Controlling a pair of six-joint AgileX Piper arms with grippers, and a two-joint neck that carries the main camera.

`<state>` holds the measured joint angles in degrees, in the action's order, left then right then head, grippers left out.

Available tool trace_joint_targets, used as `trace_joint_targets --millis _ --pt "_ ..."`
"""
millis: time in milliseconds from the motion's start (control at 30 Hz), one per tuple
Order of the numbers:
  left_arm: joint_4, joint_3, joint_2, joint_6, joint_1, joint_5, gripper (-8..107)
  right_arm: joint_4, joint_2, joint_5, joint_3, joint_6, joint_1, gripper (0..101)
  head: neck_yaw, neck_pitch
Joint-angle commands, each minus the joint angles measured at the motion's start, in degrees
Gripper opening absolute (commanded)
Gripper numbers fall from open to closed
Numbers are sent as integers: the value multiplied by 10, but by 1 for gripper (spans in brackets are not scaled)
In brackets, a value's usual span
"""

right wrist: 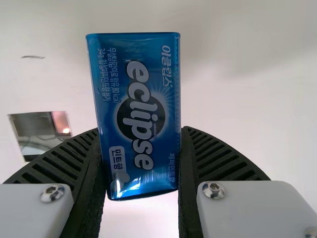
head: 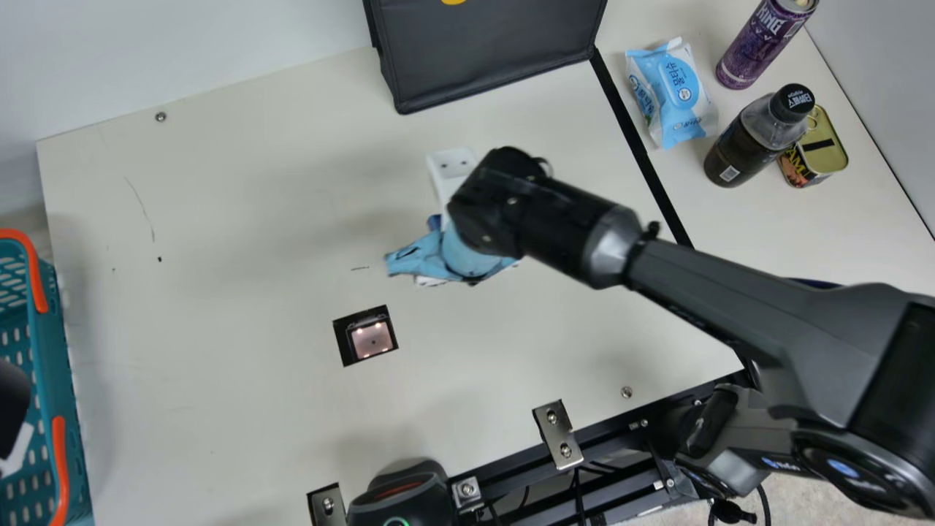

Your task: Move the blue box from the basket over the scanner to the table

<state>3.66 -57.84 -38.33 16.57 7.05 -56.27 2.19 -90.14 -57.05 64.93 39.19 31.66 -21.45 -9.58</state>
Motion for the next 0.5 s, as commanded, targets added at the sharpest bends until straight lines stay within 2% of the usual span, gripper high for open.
trace_joint_targets --millis 0,467 --pt "0 0 0 0 0 0 90 5 29 0 -22 -10 -35 0 -1 17" --pt "0 0 0 0 0 0 90 42 164 -25 -117 -107 -231 0 -1 17"
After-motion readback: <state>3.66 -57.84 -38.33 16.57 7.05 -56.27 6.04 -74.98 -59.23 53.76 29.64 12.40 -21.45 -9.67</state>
